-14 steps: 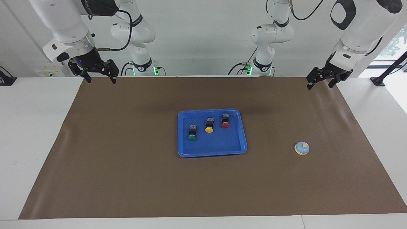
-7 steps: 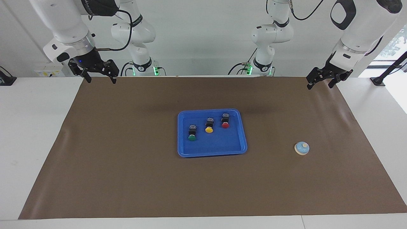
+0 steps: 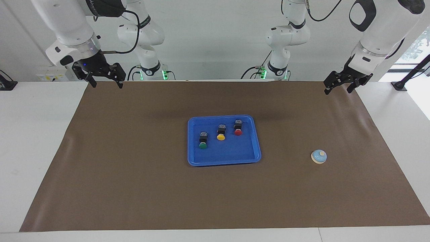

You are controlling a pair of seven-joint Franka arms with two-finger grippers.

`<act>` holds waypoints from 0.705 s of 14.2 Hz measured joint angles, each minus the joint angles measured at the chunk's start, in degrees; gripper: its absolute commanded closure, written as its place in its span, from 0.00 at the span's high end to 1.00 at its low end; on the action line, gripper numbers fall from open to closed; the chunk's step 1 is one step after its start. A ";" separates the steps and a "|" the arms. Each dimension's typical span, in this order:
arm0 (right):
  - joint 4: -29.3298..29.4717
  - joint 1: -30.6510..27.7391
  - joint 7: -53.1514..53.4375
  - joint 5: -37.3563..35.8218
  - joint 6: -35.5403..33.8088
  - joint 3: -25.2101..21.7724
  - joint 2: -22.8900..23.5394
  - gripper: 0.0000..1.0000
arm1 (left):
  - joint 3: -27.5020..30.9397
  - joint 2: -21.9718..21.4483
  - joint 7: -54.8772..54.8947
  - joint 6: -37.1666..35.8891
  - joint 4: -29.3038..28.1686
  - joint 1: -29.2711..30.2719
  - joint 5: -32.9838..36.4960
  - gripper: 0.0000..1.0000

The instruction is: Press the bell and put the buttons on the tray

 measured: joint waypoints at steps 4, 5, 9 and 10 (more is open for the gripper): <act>0.00 0.00 0.00 0.00 0.00 0.00 0.00 1.00 | -0.81 -0.01 -0.03 3.40 -0.60 -1.06 -0.01 0.00; 0.00 0.00 0.00 0.00 0.00 0.00 0.00 1.00 | -0.88 0.00 -0.06 6.12 -1.84 -1.47 -0.01 0.00; 0.00 0.00 0.00 0.00 0.00 0.00 0.00 1.00 | -0.49 3.21 -0.06 16.65 -6.73 -1.44 -0.01 0.00; 0.00 0.00 0.00 0.00 0.00 0.00 0.00 1.00 | -0.37 5.17 -0.06 18.70 -6.79 -1.42 -0.01 0.00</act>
